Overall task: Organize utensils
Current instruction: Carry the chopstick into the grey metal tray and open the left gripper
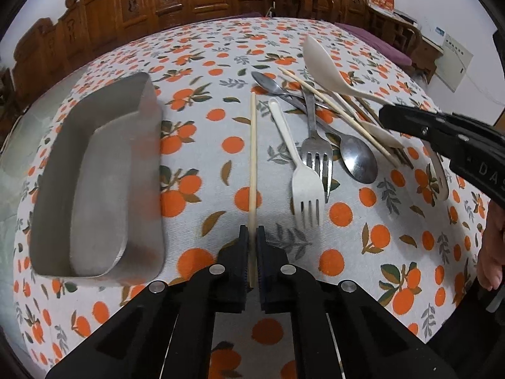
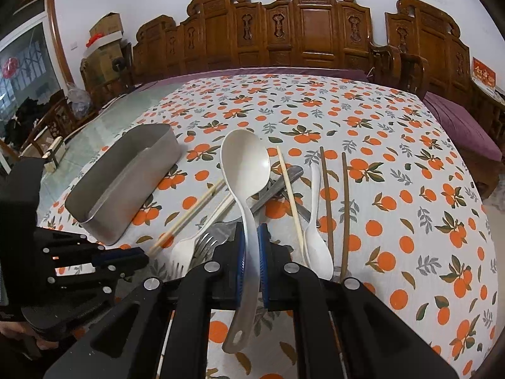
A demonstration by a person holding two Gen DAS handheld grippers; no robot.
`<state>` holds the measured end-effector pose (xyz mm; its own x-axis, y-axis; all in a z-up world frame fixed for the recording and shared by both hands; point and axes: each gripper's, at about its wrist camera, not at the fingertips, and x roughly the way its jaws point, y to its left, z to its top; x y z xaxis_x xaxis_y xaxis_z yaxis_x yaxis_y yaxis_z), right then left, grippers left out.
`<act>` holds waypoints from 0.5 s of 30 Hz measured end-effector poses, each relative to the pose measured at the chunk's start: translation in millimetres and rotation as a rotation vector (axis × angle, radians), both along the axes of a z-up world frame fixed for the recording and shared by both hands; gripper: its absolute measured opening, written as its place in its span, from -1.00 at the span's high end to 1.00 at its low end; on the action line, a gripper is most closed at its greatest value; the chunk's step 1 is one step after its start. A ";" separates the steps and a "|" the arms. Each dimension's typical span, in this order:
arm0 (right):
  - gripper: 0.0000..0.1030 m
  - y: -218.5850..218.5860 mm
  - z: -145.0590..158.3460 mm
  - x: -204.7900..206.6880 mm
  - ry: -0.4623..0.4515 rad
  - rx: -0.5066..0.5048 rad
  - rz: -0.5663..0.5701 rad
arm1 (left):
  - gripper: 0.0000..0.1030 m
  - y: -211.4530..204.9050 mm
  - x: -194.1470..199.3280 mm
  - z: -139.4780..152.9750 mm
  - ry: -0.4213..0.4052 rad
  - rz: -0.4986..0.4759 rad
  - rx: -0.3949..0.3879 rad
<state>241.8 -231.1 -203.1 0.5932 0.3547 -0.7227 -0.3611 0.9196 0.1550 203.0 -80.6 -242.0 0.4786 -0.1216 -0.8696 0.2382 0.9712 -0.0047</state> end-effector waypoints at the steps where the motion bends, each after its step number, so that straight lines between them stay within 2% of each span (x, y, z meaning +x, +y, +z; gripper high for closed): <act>1: 0.80 1.0 1.0 -0.7 0.001 -0.004 -0.003 | 0.92 2.0 -1.2 2.5 -0.006 0.002 -0.005; 15: 0.80 20.6 17.3 -12.9 -0.001 -0.002 -0.022 | 0.92 30.2 -15.4 58.9 -0.091 -0.004 -0.052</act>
<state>228.9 -210.5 -185.7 0.6012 0.3400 -0.7231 -0.3410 0.9276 0.1526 187.6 -50.5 -183.1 0.5545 -0.1681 -0.8150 0.2442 0.9691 -0.0338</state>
